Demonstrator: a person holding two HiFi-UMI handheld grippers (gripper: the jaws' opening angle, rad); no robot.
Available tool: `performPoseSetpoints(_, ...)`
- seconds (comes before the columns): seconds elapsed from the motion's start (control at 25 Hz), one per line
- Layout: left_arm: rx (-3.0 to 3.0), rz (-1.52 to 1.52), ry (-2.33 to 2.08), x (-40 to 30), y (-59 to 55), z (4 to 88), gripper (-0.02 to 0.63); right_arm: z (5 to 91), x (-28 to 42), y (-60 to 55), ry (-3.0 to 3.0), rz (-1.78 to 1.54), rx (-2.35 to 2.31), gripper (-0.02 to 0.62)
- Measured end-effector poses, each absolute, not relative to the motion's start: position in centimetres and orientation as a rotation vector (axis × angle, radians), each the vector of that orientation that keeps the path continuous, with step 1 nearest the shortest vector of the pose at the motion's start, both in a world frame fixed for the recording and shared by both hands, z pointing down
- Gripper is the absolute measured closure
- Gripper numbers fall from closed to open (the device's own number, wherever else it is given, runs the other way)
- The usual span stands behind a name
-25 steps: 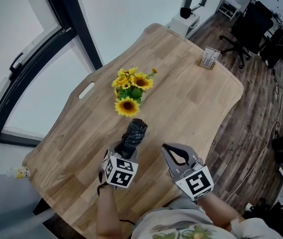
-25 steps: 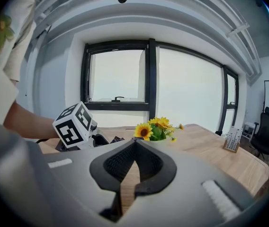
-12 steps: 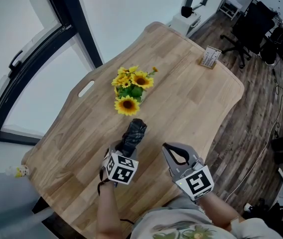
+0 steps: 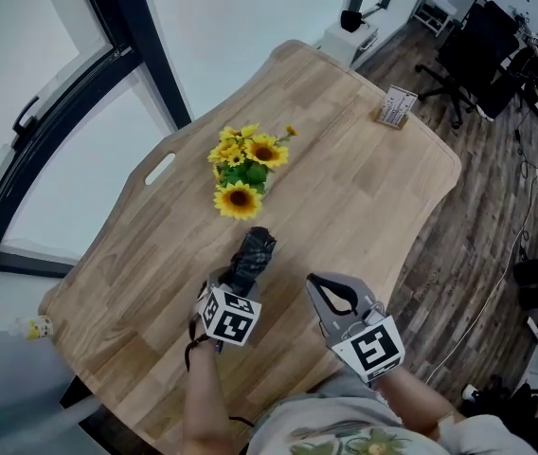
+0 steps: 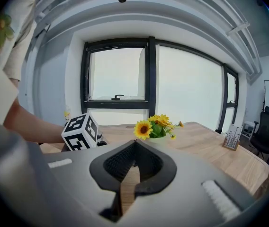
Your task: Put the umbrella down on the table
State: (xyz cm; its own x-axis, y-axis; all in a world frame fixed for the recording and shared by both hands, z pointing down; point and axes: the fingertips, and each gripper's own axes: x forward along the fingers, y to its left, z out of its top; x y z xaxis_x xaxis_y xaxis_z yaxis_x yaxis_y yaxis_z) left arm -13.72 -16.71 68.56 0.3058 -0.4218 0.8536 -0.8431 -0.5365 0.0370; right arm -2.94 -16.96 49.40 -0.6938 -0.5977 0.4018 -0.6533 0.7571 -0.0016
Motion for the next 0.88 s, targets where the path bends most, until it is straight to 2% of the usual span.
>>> performPoseSetpoints(0.88, 2.094, 1.145, -1.086, -13.4, -16.2, 71.3, 0.370, 50.2, -3.8, -16.6, -2.568, 0.218, 0.923, 0.595)
